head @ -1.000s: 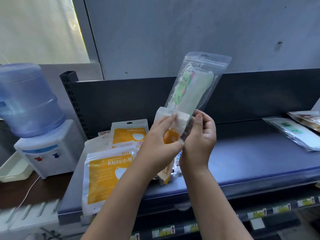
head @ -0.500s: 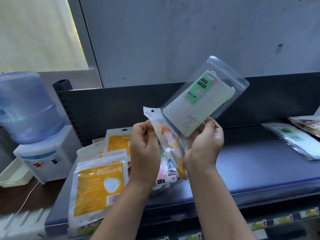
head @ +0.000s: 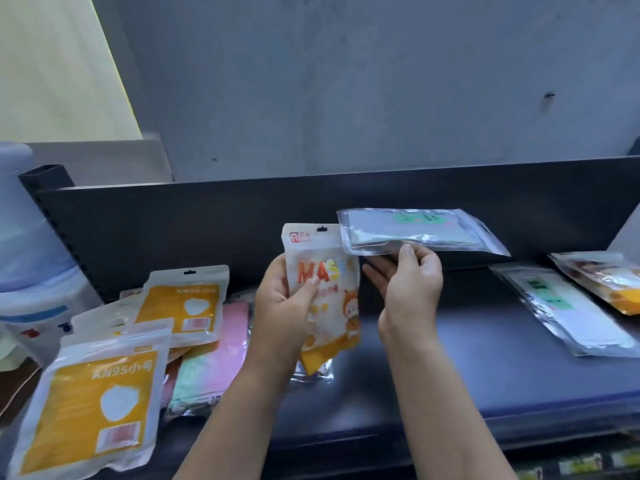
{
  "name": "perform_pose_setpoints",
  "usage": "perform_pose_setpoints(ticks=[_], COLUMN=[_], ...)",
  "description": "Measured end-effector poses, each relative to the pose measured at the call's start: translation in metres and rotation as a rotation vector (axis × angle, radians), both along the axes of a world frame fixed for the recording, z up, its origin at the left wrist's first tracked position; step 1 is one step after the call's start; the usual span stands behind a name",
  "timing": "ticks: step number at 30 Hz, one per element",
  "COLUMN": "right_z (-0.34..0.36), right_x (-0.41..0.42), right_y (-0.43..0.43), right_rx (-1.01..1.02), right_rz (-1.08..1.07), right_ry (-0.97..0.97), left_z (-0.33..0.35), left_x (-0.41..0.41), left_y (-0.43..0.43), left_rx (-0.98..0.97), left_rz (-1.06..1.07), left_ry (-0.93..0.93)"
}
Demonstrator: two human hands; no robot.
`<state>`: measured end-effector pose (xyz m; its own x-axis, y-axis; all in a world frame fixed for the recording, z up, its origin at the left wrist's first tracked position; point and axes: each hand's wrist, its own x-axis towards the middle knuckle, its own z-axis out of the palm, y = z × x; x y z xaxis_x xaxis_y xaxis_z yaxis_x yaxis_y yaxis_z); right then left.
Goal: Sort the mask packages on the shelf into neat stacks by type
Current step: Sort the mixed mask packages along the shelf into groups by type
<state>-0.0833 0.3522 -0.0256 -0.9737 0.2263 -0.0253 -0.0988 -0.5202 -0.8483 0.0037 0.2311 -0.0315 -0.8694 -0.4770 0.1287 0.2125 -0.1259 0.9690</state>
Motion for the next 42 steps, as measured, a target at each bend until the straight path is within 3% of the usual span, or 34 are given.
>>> perform_pose_setpoints(ticks=[4,9,17,28,34,42], right_z=[-0.011,-0.015,-0.030,-0.036,-0.040,-0.048], right_x=[-0.026,-0.038,-0.039,-0.047,-0.070,-0.113], right_y=[0.042,0.087,0.123,0.208,0.271,0.368], right_rx=[0.165,0.204,0.145,-0.088,0.006,0.153], right_rz=[0.117,0.188,0.356,0.434,0.324,0.437], right_ry=[-0.007,0.056,0.142,0.057,-0.124,-0.156], left_z=[0.000,-0.009,-0.013,-0.027,-0.019,-0.032], left_x=[-0.015,-0.026,-0.028,-0.064,-0.085,-0.110], left_y=[0.009,0.000,0.002,0.035,0.092,0.209], left_rx=[0.099,0.115,0.231,0.348,0.377,0.447], left_rz=[0.061,0.215,0.215,0.055,0.017,0.060], left_ry=[-0.010,-0.037,-0.015,-0.079,-0.061,-0.097])
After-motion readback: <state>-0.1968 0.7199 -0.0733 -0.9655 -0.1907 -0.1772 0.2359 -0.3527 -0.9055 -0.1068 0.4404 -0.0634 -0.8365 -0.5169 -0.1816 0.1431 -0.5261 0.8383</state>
